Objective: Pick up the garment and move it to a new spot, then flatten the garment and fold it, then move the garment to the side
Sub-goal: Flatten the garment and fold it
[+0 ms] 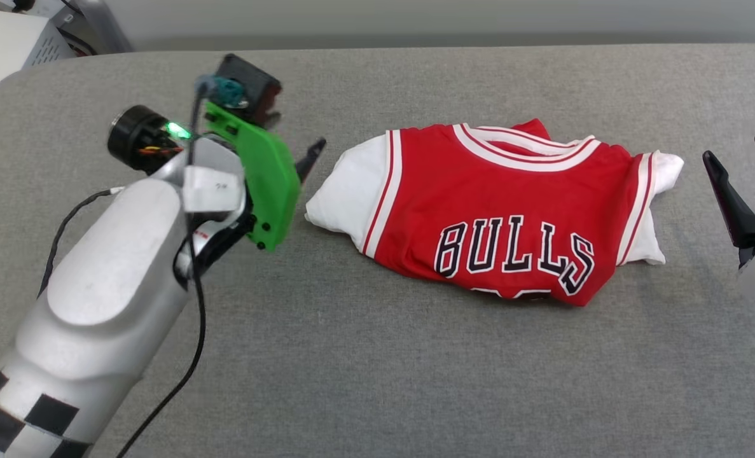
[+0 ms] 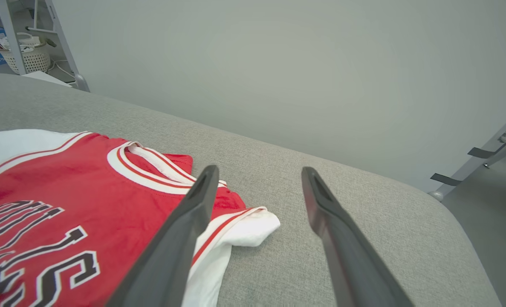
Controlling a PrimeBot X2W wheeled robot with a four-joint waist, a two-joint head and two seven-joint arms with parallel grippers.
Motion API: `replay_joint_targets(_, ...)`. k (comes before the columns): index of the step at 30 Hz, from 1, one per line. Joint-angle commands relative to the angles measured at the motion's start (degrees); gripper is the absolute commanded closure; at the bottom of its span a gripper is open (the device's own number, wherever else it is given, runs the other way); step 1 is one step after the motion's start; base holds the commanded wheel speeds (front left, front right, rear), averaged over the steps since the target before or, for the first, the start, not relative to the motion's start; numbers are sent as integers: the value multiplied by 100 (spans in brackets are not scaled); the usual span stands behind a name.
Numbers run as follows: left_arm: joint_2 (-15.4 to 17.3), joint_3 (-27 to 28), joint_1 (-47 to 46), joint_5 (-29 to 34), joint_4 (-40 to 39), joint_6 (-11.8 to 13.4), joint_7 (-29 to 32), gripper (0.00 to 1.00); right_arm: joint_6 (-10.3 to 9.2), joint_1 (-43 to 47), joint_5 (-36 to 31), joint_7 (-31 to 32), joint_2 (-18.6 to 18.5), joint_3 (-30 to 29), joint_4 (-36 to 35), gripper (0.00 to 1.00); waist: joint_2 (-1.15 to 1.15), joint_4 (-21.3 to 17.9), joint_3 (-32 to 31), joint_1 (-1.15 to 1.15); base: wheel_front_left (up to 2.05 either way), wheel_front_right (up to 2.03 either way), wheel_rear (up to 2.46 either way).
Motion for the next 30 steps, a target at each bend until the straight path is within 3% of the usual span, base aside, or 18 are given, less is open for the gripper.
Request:
replay_joint_targets(1,69,-291,-217,-273,-23,-15,322,0,-4,133,-80,80,73,-114,-147,0,0,-72,98,0,0,0,0)
replay_joint_targets(6,290,-1330,-794,-984,-34,-16,1243,0,-4,306,-286,359,249,-498,-657,0,0,-232,384,0,0,0,0)
replay_joint_targets(7,341,-1846,-1046,-1183,54,-16,1474,0,-4,352,-374,466,365,-631,-876,0,0,-336,551,0,0,0,0)
replay_joint_targets(13,342,-2767,-1379,-1508,341,-16,1578,0,-4,346,-450,576,528,-727,-1136,0,0,-546,896,0,0,0,0)
replay_joint_targets(20,327,-3471,-1467,-1701,836,-16,1380,0,-4,262,-426,525,621,-648,-1146,0,0,-669,1169,0,0,0,0)
replay_joint_targets(21,341,-3633,-1376,-1804,889,-16,1498,16,-4,250,-402,480,612,-602,-1094,0,0,-663,1203,0,0,0,0)
replay_joint_targets(22,354,-3656,-1360,-1813,875,-16,1508,74,-4,249,-393,467,604,-598,-1076,0,0,-653,1202,0,0,0,0)
replay_joint_targets(23,368,-3675,-1348,-1806,853,-16,1483,100,-4,249,-386,450,593,-596,-1050,0,0,-634,1186,0,0,0,0)
replay_joint_targets(26,493,-3673,-1574,-1752,634,-16,383,100,-4,391,-304,344,531,-659,-910,0,0,-391,819,0,0,0,0)
replay_joint_targets(30,724,-3645,-1623,-1756,360,-16,16,100,-4,653,-225,299,509,-794,-812,0,0,-177,473,0,0,0,0)
